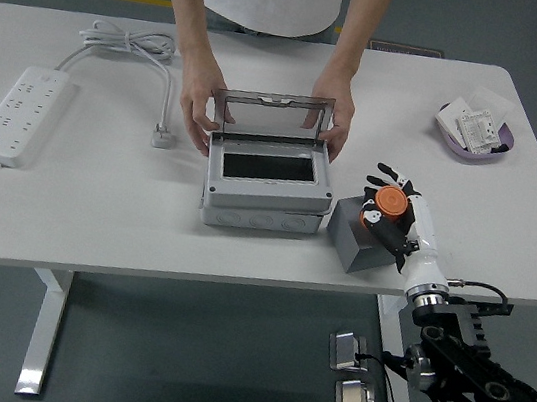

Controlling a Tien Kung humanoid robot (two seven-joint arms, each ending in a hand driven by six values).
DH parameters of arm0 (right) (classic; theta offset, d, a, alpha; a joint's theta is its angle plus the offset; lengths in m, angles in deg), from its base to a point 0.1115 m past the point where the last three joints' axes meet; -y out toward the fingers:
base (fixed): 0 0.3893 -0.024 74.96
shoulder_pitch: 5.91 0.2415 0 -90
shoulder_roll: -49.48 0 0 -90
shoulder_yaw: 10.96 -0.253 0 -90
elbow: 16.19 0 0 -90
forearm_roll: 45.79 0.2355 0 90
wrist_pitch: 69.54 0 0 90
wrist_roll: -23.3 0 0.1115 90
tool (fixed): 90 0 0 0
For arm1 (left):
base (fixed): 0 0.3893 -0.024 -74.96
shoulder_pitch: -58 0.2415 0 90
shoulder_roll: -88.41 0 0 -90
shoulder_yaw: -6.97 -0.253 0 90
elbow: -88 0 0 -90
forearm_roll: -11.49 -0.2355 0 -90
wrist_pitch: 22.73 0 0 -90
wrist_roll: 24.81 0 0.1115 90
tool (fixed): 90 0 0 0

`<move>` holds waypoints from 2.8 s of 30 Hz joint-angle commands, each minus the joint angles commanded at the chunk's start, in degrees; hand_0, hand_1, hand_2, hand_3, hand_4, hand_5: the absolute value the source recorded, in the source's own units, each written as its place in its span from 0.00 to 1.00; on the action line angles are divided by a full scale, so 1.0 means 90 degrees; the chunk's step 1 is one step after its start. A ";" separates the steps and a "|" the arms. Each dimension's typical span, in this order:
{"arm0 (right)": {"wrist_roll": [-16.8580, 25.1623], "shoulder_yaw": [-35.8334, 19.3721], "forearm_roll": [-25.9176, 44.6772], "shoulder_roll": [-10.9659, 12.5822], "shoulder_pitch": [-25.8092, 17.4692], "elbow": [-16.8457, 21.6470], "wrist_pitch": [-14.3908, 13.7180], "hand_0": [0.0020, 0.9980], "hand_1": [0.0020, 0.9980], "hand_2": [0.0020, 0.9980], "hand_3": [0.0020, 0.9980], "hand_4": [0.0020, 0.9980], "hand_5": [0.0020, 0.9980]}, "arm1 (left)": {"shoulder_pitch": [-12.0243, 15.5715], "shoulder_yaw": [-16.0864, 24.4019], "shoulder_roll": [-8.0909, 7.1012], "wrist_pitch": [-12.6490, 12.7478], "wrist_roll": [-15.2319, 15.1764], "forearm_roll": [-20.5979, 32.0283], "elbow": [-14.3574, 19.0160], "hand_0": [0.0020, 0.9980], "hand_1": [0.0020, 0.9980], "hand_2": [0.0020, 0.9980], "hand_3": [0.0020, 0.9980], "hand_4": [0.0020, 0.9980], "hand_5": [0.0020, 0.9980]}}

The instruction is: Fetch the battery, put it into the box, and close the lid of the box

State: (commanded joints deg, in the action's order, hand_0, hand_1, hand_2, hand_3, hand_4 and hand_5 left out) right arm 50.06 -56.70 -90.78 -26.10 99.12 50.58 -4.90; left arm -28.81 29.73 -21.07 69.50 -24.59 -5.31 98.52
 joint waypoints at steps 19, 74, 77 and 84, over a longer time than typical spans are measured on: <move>-0.0008 0.0036 0.0055 -0.0014 0.0089 -0.0032 -0.0003 0.49 0.40 0.39 0.33 0.11 0.00 | -0.0020 -0.0010 -0.0003 0.0012 -0.0001 0.0002 -0.0003 0.61 0.69 0.63 0.64 0.71 0.15; -0.3751 0.2402 -0.4448 -0.0793 0.3834 -0.0971 0.0314 0.20 0.25 0.35 0.29 0.00 0.00 | -0.0183 -0.0777 -0.0139 -0.0002 0.0043 0.0564 0.0008 0.62 0.70 0.63 0.64 0.71 0.17; -0.3705 0.2526 -0.4301 -0.0843 0.3929 -0.1158 0.0316 0.20 0.25 0.35 0.29 0.00 0.00 | -0.0201 -0.0819 -0.0147 -0.0005 0.0046 0.0587 0.0011 0.62 0.70 0.63 0.64 0.71 0.17; -0.3570 0.2636 -0.4092 -0.0893 0.3954 -0.1403 0.0425 0.21 0.26 0.35 0.29 0.00 0.00 | -0.0237 -0.0857 -0.0151 -0.0010 0.0053 0.0596 0.0019 0.62 0.70 0.63 0.64 0.71 0.17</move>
State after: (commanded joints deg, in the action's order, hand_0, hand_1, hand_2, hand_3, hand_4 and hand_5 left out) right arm 17.93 -32.98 -127.61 -34.13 134.70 37.95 -1.07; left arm -30.94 22.01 -22.43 69.41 -24.11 0.06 98.69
